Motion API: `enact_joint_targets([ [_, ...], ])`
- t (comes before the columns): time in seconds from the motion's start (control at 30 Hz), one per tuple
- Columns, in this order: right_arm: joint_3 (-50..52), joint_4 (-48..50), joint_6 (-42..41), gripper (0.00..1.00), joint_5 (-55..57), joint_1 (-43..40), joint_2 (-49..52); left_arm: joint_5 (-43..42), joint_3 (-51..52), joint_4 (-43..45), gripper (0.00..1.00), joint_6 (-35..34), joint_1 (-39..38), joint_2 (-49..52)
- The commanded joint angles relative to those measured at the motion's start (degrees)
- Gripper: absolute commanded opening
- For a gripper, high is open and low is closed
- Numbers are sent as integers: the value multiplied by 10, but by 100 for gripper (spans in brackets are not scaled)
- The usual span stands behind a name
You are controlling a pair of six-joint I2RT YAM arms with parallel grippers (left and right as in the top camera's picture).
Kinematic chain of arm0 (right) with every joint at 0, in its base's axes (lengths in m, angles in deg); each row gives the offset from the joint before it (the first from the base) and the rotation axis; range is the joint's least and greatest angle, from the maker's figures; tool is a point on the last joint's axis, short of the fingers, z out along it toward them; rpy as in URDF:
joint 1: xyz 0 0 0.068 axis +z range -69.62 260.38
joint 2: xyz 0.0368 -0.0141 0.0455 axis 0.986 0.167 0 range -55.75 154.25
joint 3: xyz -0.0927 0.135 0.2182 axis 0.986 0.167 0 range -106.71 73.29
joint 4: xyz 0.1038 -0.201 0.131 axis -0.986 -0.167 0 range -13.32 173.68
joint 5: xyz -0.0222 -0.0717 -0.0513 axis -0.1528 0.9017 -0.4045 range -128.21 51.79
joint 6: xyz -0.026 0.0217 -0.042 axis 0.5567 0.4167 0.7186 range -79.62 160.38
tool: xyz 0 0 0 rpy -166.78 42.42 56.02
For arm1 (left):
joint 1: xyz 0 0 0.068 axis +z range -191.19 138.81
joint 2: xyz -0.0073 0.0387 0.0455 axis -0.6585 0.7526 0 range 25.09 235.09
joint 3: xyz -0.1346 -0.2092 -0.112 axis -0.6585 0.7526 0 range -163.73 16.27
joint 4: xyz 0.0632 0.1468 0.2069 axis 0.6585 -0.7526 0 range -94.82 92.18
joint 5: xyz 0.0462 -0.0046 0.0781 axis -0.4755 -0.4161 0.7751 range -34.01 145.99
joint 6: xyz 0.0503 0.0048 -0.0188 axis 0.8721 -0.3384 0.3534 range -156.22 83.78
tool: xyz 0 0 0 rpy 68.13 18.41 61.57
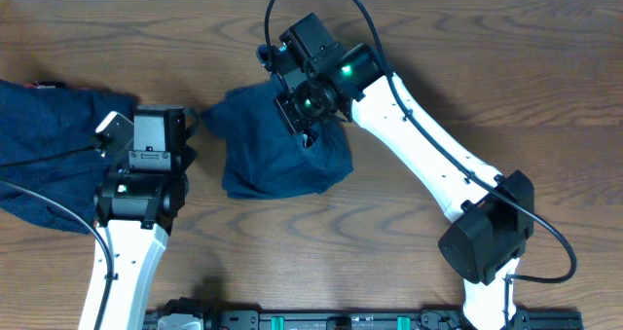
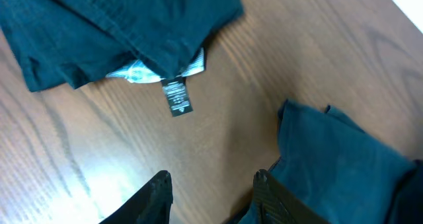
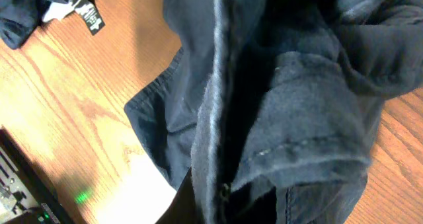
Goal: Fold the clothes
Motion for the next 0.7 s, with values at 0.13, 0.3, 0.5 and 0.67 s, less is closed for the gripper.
enact_joint_targets([
  [0.13, -13, 17, 31, 77, -48, 27, -5, 15, 1, -13, 43, 12, 2, 3],
  [0.3, -13, 31, 36, 66, -49, 43, -5, 15, 1, -13, 43, 12, 2, 3],
  [0.5, -13, 42, -29, 61, 45, 21, -5, 15, 1, -13, 46, 12, 2, 3],
  [0.67, -13, 6, -30, 91, 42, -28, -5, 12, 1, -13, 51, 12, 2, 11],
])
